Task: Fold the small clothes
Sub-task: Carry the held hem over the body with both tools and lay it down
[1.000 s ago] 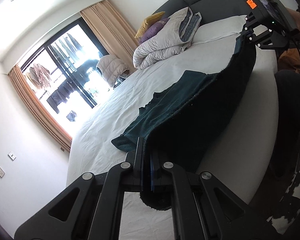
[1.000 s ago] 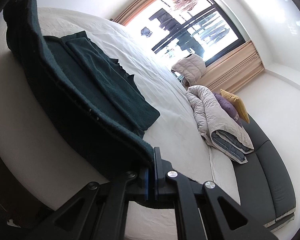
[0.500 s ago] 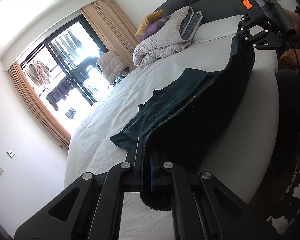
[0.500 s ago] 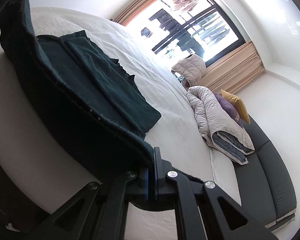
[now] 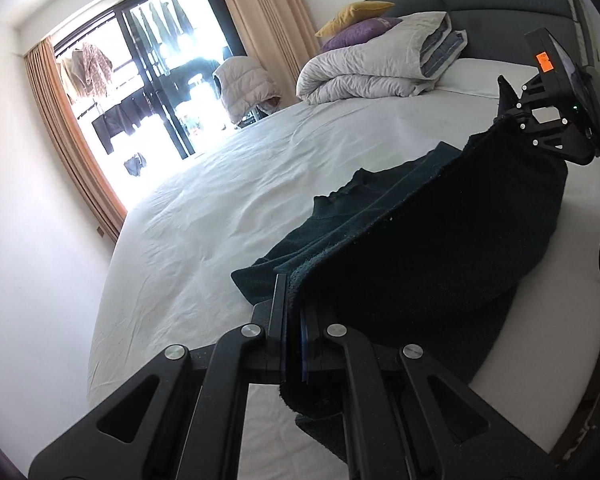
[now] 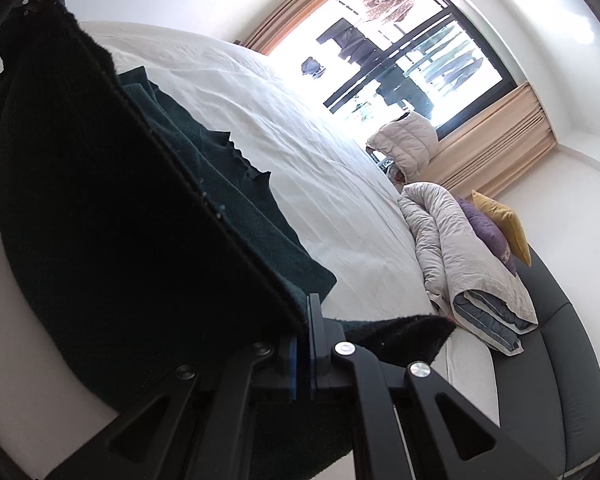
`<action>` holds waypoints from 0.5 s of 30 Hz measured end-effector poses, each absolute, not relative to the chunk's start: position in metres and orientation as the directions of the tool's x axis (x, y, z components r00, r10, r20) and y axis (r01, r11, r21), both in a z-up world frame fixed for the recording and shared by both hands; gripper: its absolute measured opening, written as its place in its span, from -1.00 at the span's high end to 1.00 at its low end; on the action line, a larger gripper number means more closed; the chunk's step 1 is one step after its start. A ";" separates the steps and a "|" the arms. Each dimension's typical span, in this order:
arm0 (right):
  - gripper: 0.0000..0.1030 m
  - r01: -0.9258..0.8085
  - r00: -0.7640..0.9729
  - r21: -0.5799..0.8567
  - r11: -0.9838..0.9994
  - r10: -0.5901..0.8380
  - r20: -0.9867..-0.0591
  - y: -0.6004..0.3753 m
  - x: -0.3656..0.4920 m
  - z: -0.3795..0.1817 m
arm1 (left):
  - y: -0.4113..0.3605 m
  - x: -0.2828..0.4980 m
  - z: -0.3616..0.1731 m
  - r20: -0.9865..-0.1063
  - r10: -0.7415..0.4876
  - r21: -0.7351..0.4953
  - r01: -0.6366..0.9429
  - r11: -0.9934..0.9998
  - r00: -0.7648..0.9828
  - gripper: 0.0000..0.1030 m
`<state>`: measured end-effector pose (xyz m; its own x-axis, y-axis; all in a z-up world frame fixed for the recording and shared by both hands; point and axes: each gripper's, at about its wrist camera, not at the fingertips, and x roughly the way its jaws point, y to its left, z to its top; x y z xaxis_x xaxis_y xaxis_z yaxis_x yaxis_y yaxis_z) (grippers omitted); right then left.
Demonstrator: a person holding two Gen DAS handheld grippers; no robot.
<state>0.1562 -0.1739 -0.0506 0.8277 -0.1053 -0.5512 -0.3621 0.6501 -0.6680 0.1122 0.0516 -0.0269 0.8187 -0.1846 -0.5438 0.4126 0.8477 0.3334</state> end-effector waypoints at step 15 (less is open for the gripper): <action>0.92 -0.441 0.710 -0.602 0.666 -0.151 -0.687 -0.159 0.329 -0.101 | 0.063 0.305 -0.081 -0.723 -0.124 0.223 0.399 0.890 0.680 0.94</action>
<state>0.3286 -0.1595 -0.1009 0.7102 -0.1513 -0.6875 -0.4407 0.6660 -0.6019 0.3051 0.0627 -0.0808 0.6799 -0.1237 -0.7228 0.3986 0.8897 0.2227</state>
